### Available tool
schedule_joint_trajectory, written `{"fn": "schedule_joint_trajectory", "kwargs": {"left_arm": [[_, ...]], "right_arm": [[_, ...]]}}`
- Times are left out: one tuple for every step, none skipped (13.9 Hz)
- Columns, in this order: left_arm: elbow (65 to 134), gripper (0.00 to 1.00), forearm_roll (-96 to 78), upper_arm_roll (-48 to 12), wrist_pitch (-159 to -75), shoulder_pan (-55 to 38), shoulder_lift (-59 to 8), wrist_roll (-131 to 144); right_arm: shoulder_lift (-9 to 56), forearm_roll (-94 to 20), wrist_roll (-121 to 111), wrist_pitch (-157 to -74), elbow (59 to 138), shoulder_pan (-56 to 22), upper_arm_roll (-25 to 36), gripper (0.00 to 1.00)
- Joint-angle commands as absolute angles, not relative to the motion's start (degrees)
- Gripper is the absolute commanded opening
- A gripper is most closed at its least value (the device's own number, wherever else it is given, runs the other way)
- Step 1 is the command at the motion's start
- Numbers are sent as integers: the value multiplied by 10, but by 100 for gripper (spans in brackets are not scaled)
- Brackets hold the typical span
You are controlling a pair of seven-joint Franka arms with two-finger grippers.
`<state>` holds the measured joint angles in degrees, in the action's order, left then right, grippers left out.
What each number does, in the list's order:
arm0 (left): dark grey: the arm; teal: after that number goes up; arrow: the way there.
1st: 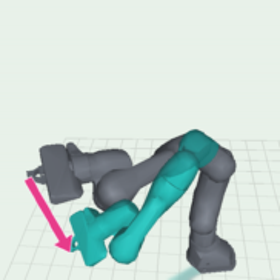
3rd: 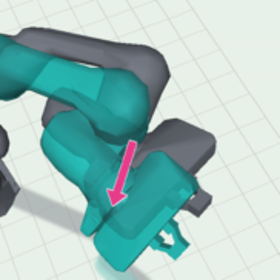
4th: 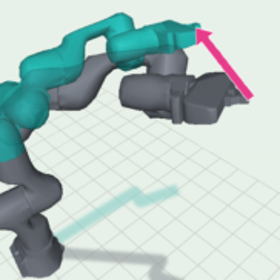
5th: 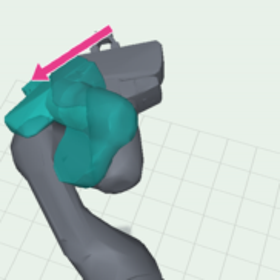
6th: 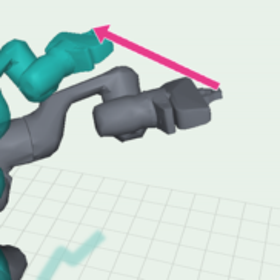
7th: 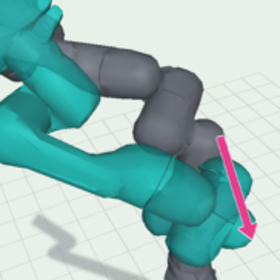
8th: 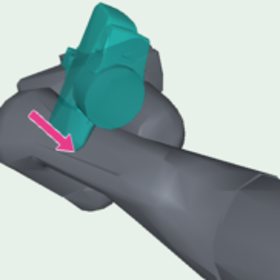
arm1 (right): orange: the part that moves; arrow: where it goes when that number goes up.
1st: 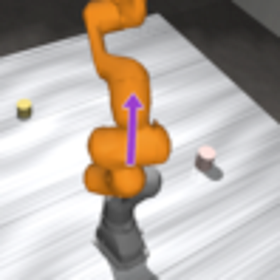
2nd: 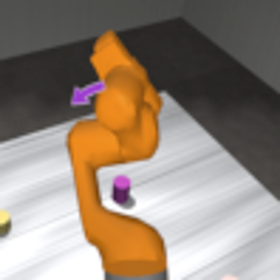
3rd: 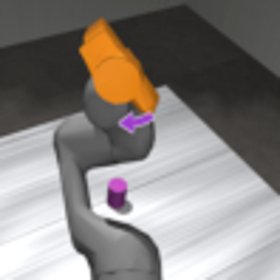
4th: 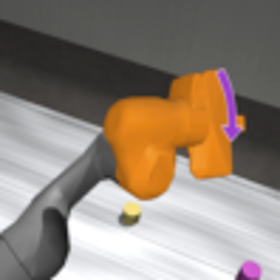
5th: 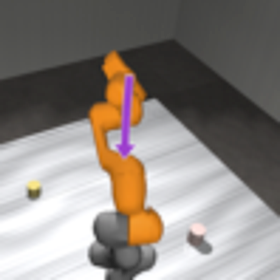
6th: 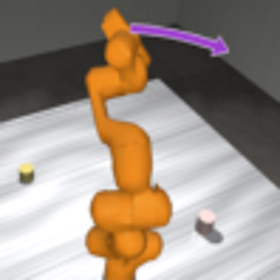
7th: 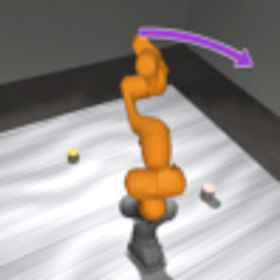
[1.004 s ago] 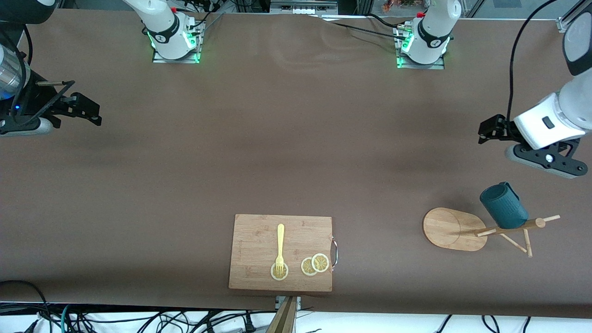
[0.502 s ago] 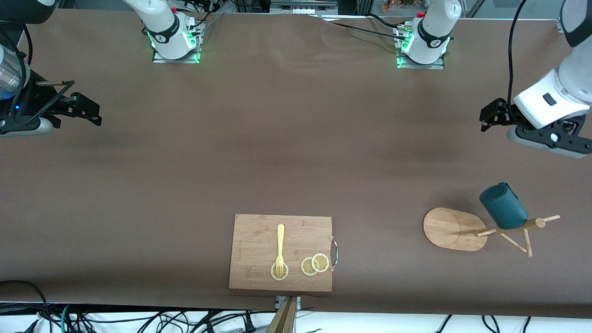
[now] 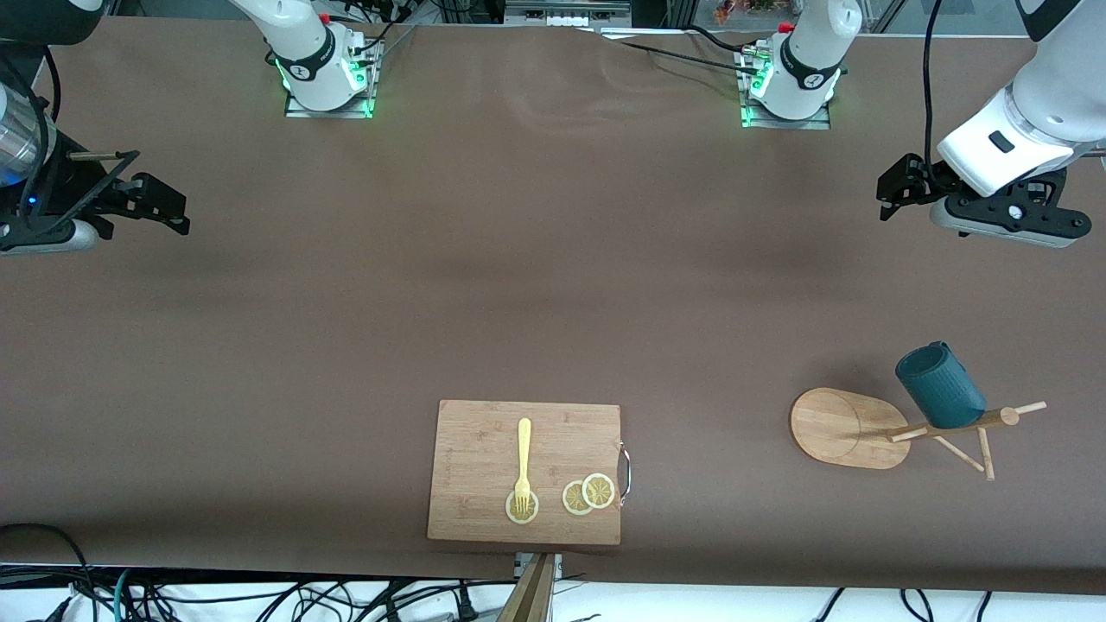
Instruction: Pass cup and hang on rack
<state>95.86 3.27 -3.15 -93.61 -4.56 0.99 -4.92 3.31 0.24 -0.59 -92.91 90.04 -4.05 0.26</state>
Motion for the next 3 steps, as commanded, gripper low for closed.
{"fn": "schedule_joint_trajectory", "kwargs": {"left_arm": [[971,100,22,-28,-947,-40,20,-47],[971,100,21,-27,-946,-40,20,-47],[971,100,22,-27,-946,-39,20,-47]], "right_arm": [[28,3,-6,-927,898,-39,-1,100],[29,3,-6,-926,898,-39,-1,100],[28,3,-7,-925,898,-39,-1,100]]}}
